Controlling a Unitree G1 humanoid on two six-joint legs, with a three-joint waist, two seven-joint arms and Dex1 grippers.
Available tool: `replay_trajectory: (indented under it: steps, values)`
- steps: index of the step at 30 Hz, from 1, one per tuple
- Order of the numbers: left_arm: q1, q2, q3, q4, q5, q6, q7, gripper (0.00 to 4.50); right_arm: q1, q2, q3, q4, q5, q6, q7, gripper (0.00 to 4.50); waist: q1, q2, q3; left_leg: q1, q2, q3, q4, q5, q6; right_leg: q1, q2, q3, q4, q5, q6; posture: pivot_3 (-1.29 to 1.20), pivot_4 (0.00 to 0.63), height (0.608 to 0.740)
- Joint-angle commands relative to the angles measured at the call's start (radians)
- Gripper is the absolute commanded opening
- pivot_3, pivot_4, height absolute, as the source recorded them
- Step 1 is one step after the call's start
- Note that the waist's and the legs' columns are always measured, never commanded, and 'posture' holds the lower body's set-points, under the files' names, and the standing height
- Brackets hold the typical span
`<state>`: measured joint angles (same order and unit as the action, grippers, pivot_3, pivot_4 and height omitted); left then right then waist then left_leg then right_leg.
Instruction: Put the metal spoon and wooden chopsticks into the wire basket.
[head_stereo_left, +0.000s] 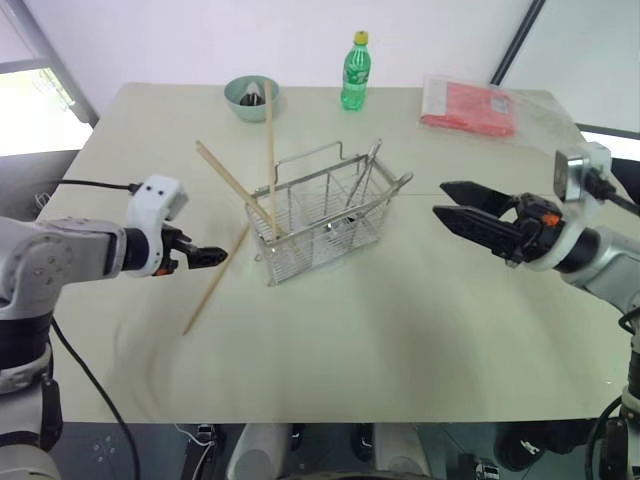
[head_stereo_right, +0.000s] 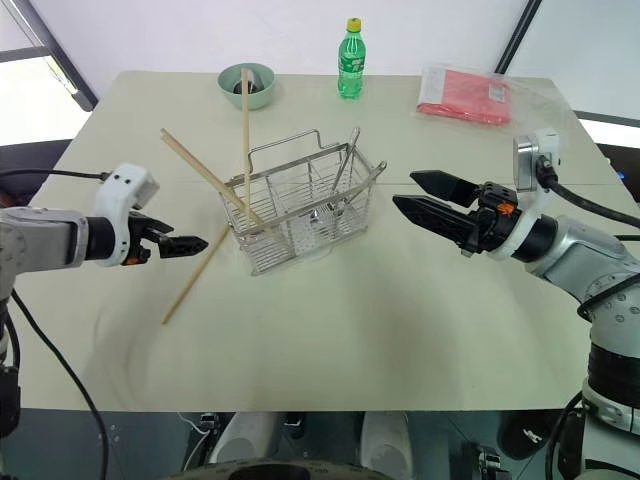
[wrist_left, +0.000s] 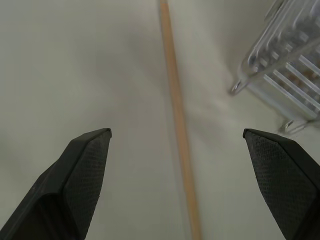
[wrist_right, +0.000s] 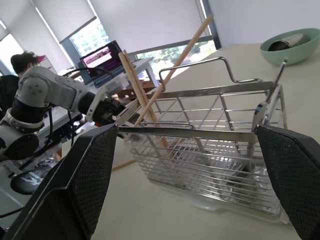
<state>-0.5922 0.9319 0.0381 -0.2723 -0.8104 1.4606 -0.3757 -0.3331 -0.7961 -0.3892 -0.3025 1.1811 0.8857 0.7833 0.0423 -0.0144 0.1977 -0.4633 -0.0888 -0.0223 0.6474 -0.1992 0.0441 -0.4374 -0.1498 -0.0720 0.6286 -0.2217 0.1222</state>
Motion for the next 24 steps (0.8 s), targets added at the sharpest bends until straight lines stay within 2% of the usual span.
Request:
replay_trajectory:
  steps: [1,4,10,17,20,24]
  values:
    - [-0.032,-0.011,-0.090,0.001,0.078,-0.075,-0.036,4.43,0.013,-0.033,-0.040,-0.068,0.013,-0.014,0.027,4.50,0.000,0.000,0.000,0.000,0.000,0.000,0.000,0.000,0.000,0.000,0.000,0.000,0.000,0.000,-0.001,0.00,0.150,0.684]
    - [-0.048,-0.036,-0.182,0.038,0.152,-0.140,-0.063,4.43,0.030,-0.056,-0.056,-0.101,0.024,-0.008,0.034,4.50,-0.001,0.000,0.000,0.000,0.000,0.000,0.000,0.000,0.000,0.000,0.000,0.000,0.000,0.000,-0.001,0.00,0.150,0.684]
    - [-0.068,-0.082,-0.285,0.147,0.287,-0.253,-0.108,4.43,0.029,-0.090,-0.069,-0.121,0.038,-0.002,0.031,4.50,-0.003,0.001,0.000,0.000,0.000,0.000,0.000,0.000,0.000,0.001,0.000,0.001,0.000,0.001,-0.001,0.00,0.150,0.684]
    - [-0.083,-0.131,-0.267,0.258,0.364,-0.296,-0.135,4.43,0.027,-0.125,-0.058,-0.153,0.043,-0.002,0.057,4.50,-0.002,0.002,-0.001,0.001,0.000,0.000,0.000,0.000,0.000,0.002,-0.001,0.001,0.000,0.001,-0.002,0.00,0.150,0.684]
    - [-0.079,-0.139,-0.239,0.287,0.385,-0.313,-0.140,3.61,0.020,-0.145,-0.045,-0.166,0.032,-0.007,0.083,4.50,-0.003,0.004,-0.002,0.001,0.000,0.000,0.000,0.000,0.000,0.005,-0.001,0.001,0.000,0.001,-0.003,0.00,0.150,0.684]
    - [-0.079,-0.162,-0.194,0.310,0.404,-0.304,-0.128,1.59,0.019,-0.153,-0.043,-0.165,0.030,-0.016,0.109,4.50,-0.004,0.004,-0.002,0.001,0.000,0.000,0.000,0.000,0.000,0.004,0.000,0.001,0.000,0.001,-0.003,0.00,0.150,0.684]
